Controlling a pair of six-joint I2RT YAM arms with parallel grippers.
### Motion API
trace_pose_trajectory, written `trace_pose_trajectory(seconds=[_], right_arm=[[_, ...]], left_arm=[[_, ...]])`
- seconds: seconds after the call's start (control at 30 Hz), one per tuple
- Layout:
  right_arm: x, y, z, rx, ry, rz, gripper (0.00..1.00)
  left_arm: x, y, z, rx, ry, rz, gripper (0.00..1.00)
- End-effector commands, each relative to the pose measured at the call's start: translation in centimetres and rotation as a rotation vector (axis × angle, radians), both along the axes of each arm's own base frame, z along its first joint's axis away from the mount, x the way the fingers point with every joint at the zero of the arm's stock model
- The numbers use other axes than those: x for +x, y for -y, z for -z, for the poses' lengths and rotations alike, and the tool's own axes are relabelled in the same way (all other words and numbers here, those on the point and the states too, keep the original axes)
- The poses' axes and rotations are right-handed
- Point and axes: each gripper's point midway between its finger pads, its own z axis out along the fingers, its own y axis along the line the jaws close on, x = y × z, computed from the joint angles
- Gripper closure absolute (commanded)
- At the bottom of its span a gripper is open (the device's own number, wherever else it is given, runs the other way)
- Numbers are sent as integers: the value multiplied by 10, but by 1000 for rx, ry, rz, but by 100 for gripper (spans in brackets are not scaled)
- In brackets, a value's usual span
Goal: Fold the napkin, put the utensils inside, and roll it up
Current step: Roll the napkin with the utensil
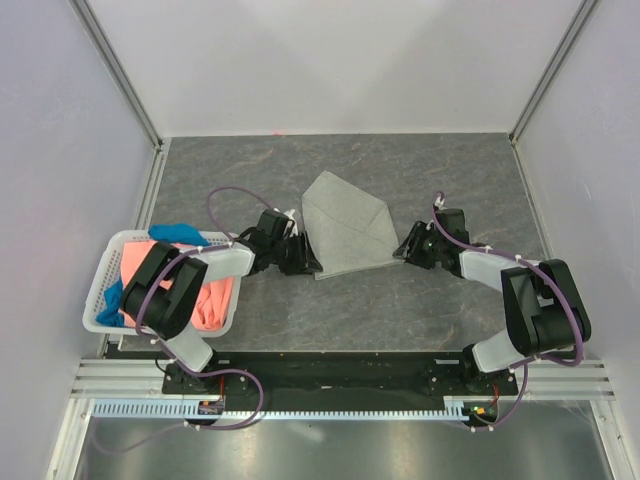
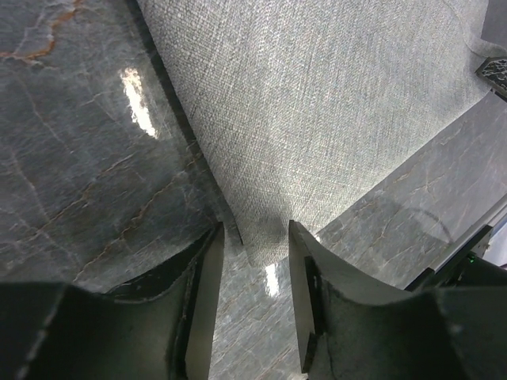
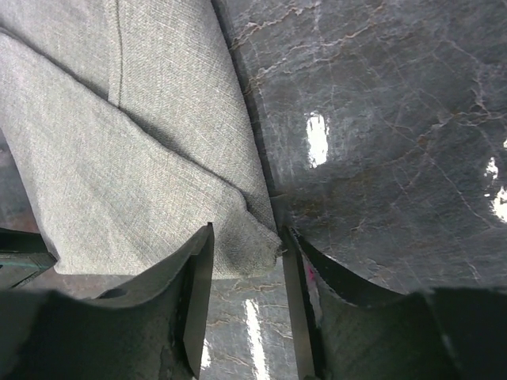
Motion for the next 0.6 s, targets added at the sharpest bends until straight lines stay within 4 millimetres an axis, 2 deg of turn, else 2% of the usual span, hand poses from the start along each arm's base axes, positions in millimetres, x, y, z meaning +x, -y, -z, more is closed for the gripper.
trace_pose_trajectory(seconds=[0.0, 0.13, 0.17, 0.3, 0.4, 0.43, 0.5, 0.57], right_arm=[[0, 4, 5, -40, -12, -15, 49], [-6, 6, 16, -51, -39, -16, 48], [-8, 6, 20, -49, -50, -19, 55], [-12, 4, 26, -40, -73, -19, 68], [-13, 5, 25, -38, -76, -7, 76], [-13, 5, 24, -36, -74, -5, 83], [-20, 6, 24, -41, -88, 4, 96], [-30, 9, 28, -58, -119, 10, 100]], left_arm=[[-12, -17, 12, 56, -52, -32, 49], [-13, -12, 9, 22, -53, -24, 44], [-15, -10, 9, 10, -62, -20, 44], [-17, -12, 10, 10, -71, -28, 43], [-20, -16, 10, 19, -71, -45, 37], [-21, -16, 10, 16, -75, -51, 35], [-27, -19, 11, 17, -81, -57, 31], [-31, -21, 12, 18, -84, -58, 30]])
